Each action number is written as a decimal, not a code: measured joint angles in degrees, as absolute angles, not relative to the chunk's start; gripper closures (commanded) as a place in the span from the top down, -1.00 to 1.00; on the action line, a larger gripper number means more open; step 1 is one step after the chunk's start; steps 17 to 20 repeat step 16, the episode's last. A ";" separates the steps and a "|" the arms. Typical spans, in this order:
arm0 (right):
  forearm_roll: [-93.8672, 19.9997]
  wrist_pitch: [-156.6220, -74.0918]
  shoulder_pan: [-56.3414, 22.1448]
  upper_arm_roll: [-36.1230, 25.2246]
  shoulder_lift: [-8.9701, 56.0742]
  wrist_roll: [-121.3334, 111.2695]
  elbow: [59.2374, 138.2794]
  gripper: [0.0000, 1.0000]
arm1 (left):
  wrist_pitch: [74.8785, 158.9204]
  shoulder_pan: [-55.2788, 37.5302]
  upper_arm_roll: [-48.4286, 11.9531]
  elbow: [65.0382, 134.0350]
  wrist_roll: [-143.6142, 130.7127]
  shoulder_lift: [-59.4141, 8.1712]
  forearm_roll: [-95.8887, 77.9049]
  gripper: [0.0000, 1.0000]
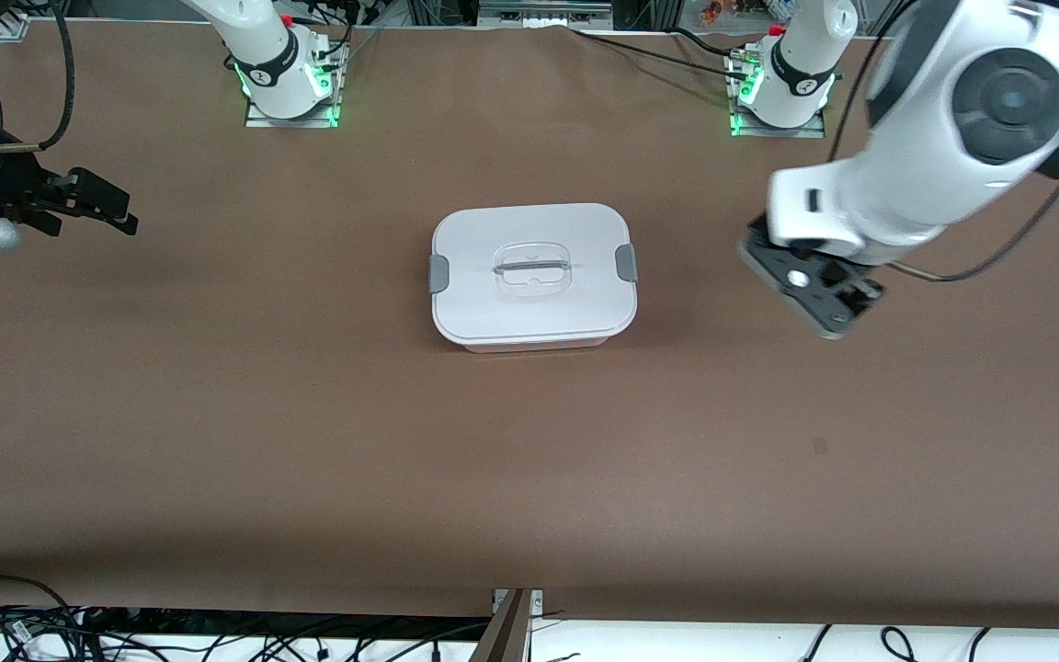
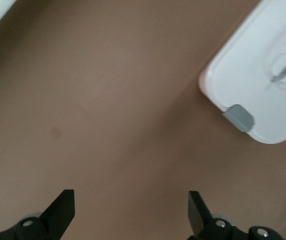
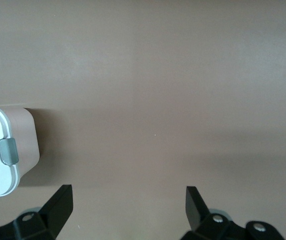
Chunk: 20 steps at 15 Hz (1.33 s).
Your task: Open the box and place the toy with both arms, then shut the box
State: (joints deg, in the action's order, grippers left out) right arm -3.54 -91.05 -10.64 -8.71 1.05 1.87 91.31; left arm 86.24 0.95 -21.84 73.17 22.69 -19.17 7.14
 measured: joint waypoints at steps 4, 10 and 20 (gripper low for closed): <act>-3.55 -91.04 -10.65 -8.53 0.93 1.93 91.05 1.00 | 85.49 5.32 -18.28 72.62 10.94 -16.42 7.85 1.00; -3.58 -91.03 -10.65 -8.50 0.79 1.97 90.61 1.00 | 92.60 3.91 -9.33 89.64 -7.77 -2.47 4.95 1.00; -3.58 -90.98 -10.65 -8.50 0.79 1.98 90.61 1.00 | 93.34 1.10 -4.88 95.59 -8.33 0.51 3.59 1.00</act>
